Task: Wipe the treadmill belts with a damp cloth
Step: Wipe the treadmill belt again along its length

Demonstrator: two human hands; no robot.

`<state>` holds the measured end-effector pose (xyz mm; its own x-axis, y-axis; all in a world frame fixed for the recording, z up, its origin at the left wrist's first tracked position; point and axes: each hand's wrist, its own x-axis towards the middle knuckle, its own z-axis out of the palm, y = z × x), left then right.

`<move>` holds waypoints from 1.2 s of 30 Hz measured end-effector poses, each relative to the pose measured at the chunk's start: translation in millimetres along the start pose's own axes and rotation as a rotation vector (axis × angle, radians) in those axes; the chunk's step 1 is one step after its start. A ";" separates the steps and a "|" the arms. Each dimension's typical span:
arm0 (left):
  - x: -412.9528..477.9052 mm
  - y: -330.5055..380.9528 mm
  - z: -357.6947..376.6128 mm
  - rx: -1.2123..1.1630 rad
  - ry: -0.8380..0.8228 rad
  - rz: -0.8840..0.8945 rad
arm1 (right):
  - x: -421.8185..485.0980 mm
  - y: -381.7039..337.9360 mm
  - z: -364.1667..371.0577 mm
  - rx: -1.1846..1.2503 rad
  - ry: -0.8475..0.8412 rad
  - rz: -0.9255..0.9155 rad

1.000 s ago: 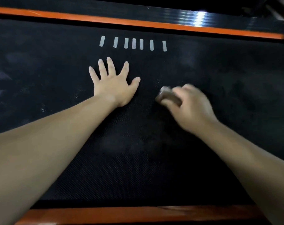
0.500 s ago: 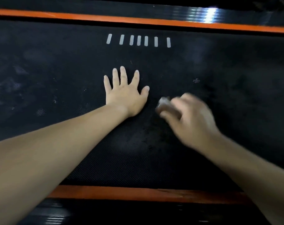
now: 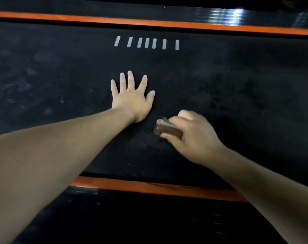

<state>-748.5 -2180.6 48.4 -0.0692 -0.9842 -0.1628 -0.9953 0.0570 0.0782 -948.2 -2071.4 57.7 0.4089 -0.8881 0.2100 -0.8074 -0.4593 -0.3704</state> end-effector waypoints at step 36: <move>21.2 58.5 -2.0 -0.266 0.082 -0.093 | 56.8 115.4 -35.1 -0.036 0.051 0.111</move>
<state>-808.0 -2198.5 51.5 0.0377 -0.9941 -0.1020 -0.9437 -0.0689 0.3236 -1033.1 -2174.2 58.7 0.2950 -0.9309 0.2154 -0.8616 -0.3566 -0.3613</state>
